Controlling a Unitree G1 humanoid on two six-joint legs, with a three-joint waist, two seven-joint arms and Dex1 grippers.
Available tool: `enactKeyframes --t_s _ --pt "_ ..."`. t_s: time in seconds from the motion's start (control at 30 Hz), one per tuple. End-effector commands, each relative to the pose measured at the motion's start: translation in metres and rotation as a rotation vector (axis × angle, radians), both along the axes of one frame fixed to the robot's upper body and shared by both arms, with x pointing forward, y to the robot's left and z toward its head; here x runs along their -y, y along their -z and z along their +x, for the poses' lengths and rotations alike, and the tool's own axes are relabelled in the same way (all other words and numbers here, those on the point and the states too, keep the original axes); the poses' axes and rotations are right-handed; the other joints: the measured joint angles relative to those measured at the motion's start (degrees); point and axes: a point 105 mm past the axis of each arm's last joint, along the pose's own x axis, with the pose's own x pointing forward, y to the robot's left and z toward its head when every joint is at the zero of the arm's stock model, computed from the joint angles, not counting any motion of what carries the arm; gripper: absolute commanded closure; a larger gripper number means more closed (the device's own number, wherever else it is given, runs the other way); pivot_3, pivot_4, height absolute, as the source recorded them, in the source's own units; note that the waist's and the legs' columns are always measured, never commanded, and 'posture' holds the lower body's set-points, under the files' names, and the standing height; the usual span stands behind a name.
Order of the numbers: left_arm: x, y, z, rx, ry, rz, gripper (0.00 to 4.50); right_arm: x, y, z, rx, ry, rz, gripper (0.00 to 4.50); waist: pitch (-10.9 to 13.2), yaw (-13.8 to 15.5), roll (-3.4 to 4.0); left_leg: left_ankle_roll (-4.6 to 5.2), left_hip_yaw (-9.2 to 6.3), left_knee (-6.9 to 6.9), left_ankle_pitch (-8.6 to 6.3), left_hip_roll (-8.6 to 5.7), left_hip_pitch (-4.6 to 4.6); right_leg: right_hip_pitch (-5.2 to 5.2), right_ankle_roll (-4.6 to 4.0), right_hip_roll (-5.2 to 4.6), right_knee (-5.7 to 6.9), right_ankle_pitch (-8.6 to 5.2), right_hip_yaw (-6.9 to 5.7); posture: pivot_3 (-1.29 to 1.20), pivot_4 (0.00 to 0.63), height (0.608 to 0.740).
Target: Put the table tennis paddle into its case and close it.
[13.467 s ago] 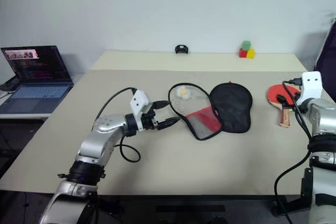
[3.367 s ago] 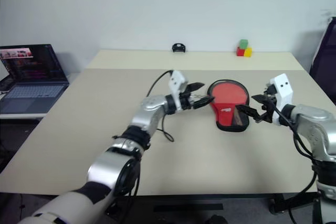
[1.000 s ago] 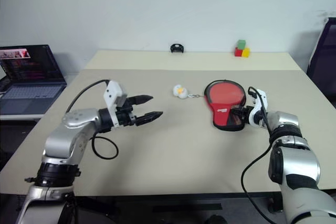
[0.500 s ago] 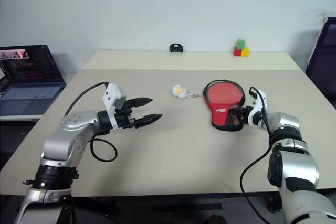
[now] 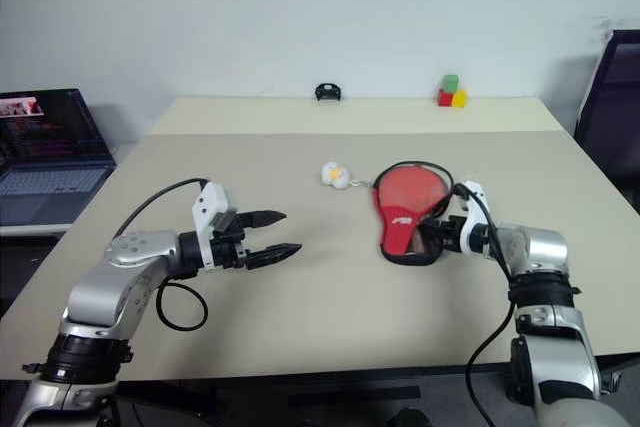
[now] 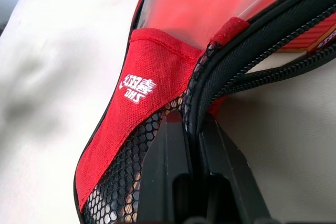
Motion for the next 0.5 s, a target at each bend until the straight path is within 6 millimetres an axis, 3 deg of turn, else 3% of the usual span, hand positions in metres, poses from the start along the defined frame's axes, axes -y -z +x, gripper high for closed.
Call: enactKeyframes --t_s 0.03,0.5 --pt "0.009 -0.011 -0.006 0.044 0.038 0.001 0.49 -0.016 0.005 -0.013 -0.047 -0.079 0.032 4.48 0.00 0.04 0.00 0.00 -0.01 0.00 0.00 0.00 0.00 0.00 0.00 0.00 0.00 0.00 -0.01 0.00 0.150 0.740" --pt "0.001 0.012 -0.034 -0.070 0.100 0.067 0.49 -0.056 0.006 -0.089 -0.132 -0.282 0.070 4.48 0.00 0.23 0.00 -0.02 -0.08 -0.05 -0.03 0.05 -0.06 -0.03 -0.04 0.02 -0.05 -0.03 -0.04 0.00 0.150 0.740"
